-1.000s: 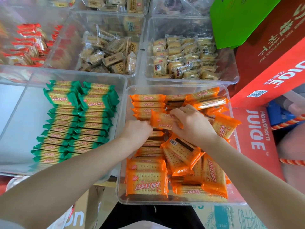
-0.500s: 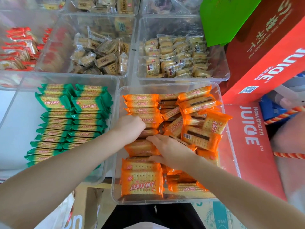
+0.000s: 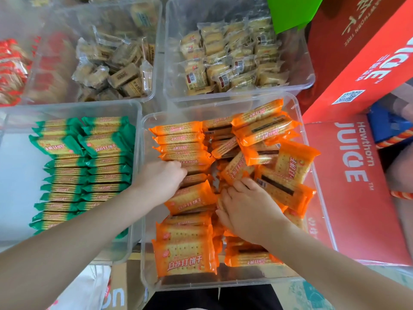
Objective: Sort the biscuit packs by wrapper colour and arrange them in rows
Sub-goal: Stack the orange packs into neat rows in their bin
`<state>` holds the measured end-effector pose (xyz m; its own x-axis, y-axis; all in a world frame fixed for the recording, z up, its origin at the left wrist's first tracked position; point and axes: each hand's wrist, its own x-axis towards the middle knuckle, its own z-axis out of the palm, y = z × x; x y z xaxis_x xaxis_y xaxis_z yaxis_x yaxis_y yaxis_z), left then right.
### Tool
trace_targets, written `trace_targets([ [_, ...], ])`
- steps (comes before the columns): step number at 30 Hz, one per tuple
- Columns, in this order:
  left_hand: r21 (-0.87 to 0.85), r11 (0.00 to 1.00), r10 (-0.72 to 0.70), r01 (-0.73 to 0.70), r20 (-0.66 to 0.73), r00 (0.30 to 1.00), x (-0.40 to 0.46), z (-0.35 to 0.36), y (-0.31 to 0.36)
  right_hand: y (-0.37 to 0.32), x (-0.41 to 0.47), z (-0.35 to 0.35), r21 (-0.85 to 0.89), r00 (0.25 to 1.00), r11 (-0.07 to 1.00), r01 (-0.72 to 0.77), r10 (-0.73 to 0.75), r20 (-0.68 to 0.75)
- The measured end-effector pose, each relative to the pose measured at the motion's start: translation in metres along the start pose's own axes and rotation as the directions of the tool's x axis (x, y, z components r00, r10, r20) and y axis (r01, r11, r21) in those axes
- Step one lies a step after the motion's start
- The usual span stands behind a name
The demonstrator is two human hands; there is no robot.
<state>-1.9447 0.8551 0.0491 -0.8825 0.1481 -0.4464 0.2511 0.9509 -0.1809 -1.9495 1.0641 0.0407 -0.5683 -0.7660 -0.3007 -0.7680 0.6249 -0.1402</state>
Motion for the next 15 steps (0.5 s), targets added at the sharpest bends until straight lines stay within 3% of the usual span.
trace_targets([
  [2, -0.006, 1.000, -0.011, 0.011, 0.009, 1.000, -0.001, -0.001, -0.001, 0.001, 0.002, -0.004, 0.015, 1.000, 1.000, 0.003, -0.003, -0.017],
  [7, -0.114, 0.993, -0.016, 0.017, 0.007, 1.000, -0.002, -0.008, 0.000, -0.001, 0.010, -0.005, 0.044, 0.994, 0.998, -0.040, 0.035, 0.101],
  [8, -0.187, 0.982, -0.021, 0.011, -0.054, 0.998, -0.003, -0.009, 0.001, -0.001, 0.013, -0.005, 0.089, 0.988, 0.992, -0.088, 0.076, 0.131],
  [10, -0.318, 0.942, -0.003, -0.107, -0.325, 0.946, -0.007, -0.008, 0.005, 0.000, 0.019, -0.005, 0.173, 0.979, 0.972, -0.158, 0.131, 0.159],
  [12, -0.234, 0.929, 0.140, -0.286, -0.493, 0.859, -0.007, -0.008, 0.015, 0.003, 0.022, -0.007, 0.186, 0.978, 0.971, -0.152, 0.120, 0.169],
  [15, -0.046, 0.901, 0.384, -0.432, -0.380, 0.841, 0.003, 0.000, 0.028, 0.007, 0.024, -0.008, 0.088, 0.982, 0.993, -0.073, 0.056, 0.181],
])
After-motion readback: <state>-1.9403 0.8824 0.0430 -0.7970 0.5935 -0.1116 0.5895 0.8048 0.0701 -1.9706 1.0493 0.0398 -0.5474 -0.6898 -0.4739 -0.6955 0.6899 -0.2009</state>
